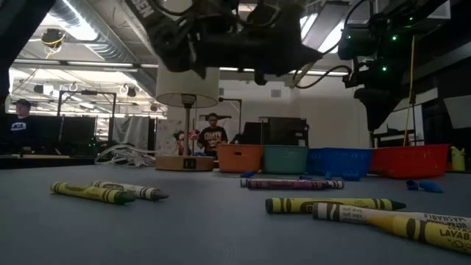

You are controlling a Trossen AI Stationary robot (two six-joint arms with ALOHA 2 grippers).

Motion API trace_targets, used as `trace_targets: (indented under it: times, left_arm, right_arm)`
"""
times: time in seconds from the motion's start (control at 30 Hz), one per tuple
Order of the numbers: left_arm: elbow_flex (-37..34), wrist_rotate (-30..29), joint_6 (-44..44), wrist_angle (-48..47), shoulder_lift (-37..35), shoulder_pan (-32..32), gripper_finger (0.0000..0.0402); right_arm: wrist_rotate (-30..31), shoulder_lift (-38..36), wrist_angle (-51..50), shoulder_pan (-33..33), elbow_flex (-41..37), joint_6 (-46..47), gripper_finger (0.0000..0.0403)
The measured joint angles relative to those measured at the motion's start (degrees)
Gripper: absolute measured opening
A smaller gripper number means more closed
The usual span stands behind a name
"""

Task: Sort crayons
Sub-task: Put the yellow crayon into the blue bin, then put the gray crayon into the green bin

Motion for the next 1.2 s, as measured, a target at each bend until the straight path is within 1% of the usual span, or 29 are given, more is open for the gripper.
trace_targets:
  times: [0.1,0.2,0.33,0.53,0.67,0.77,0.87,0.97,1.2]
  left_arm:
    - [4.7,-2.6,-2.8,-1.1,2.2,0.8,0.0011]
    - [9.9,-4.8,-5.9,-2.7,5.8,1.2,0.0011]
    - [16.9,-6.4,-8.4,-5.0,11.5,1.6,0.0012]
    - [27.6,-9.6,-8.5,-5.3,19.9,2.9,0.0012]
    - [32.3,-11.8,-8.4,-6.7,23.9,4.5,0.0012]
    - [34.0,-12.2,-8.9,-7.9,25.2,6.0,0.0012]
    - [34.2,-11.0,-12.3,-8.4,25.3,7.3,0.0013]
    - [34.2,-10.3,-14.8,-9.1,25.3,8.1,0.0027]
    - [34.2,-10.1,-14.8,-9.0,25.3,8.4,0.0095]
  right_arm:
    - [0.0,-0.1,-0.2,0.0,0.0,-1.5,0.0151]
    - [0.3,-1.0,-1.0,0.0,0.2,-4.4,0.0151]
    - [0.6,-2.1,-5.1,0.0,3.4,-5.9,0.0151]
    - [0.5,-4.6,-6.1,0.0,8.4,-5.9,0.0151]
    - [0.5,-6.0,-6.0,0.0,10.4,-5.9,0.0151]
    - [0.5,-6.5,-5.9,0.0,11.1,-5.9,0.0151]
    - [0.0,-6.5,-6.0,0.0,11.1,-5.9,0.0151]
    - [-1.5,-6.5,-6.0,0.0,11.1,-5.9,0.0151]
    - [-12.8,-6.5,-5.9,0.0,11.1,-5.9,0.0151]
